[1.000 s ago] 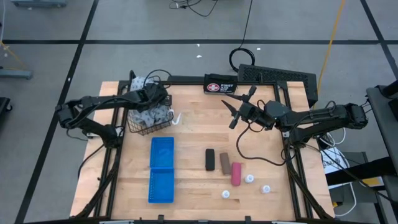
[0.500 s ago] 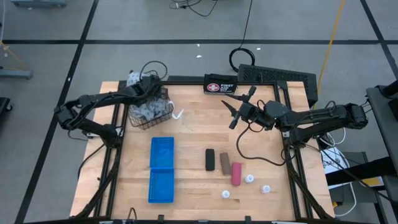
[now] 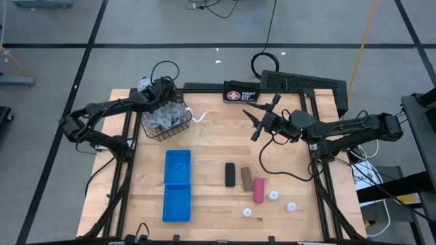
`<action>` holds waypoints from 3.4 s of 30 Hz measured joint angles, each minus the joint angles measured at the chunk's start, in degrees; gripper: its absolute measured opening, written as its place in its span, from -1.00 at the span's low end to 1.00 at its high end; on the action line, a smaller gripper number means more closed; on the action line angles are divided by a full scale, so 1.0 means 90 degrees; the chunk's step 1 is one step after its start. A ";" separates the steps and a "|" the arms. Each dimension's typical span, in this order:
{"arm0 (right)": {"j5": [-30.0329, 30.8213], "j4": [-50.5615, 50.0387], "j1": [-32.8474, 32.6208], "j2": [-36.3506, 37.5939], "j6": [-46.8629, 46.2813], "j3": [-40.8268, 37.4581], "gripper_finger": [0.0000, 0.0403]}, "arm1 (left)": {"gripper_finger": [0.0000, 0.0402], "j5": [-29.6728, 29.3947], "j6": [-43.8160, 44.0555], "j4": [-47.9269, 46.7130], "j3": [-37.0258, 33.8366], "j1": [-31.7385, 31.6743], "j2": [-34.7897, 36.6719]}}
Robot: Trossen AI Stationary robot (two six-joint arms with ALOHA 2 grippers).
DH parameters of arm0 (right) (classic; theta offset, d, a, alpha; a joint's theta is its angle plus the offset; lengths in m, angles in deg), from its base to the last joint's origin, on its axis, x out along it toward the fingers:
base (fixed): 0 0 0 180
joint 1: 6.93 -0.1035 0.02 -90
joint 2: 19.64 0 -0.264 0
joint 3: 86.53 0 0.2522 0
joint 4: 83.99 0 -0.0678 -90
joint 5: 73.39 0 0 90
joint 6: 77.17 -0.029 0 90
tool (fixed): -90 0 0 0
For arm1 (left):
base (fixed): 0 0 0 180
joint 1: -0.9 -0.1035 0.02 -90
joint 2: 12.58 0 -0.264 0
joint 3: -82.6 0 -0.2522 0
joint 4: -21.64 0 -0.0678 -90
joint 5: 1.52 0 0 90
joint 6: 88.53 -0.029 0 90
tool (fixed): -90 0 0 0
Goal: Pick & Place Medicine items
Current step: Put the the gray patient gown into the black basket, then put the bottom right white pill bottle into the top blue basket
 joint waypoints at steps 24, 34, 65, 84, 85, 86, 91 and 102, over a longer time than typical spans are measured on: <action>-0.0002 -0.0002 0.0000 0.0000 -0.0003 0.0000 -0.42 | -0.07 0.0352 -0.0860 -0.0035 0.0002 0.0211 0.1898; -0.0002 -0.0007 0.0001 0.0000 -0.0003 0.0000 -0.42 | -0.07 0.0591 -0.0792 -0.0076 0.0011 0.0214 0.2191; -0.0002 -0.0007 0.0000 0.0000 0.0000 0.0000 -0.42 | 0.50 0.2612 0.0035 -0.1316 0.0175 0.0211 0.3191; -0.0218 -0.3007 -0.1456 0.1227 -0.1660 0.0002 -0.42 | 0.51 0.3052 -0.1089 -0.1479 -0.0037 0.2110 0.6526; -0.0339 -0.3171 -0.1587 0.1295 -0.1851 0.0002 -0.42 | 0.52 0.3012 -0.1091 -0.1488 -0.0124 0.2222 0.6615; -0.0472 -0.3301 -0.1706 0.1353 -0.2090 0.0002 -0.42 | 0.52 0.3009 -0.1098 -0.1453 -0.0211 0.2319 0.6692; -0.0679 -0.3691 -0.2173 0.1345 -0.3396 0.0002 -0.39 | 0.53 0.2889 -0.1186 -0.1426 -0.0519 0.2579 0.6961; -0.0646 -0.4711 -0.3855 0.0435 -0.4986 0.0619 0.13 | 0.53 0.2848 -0.1299 -0.1483 -0.0653 0.2635 0.6928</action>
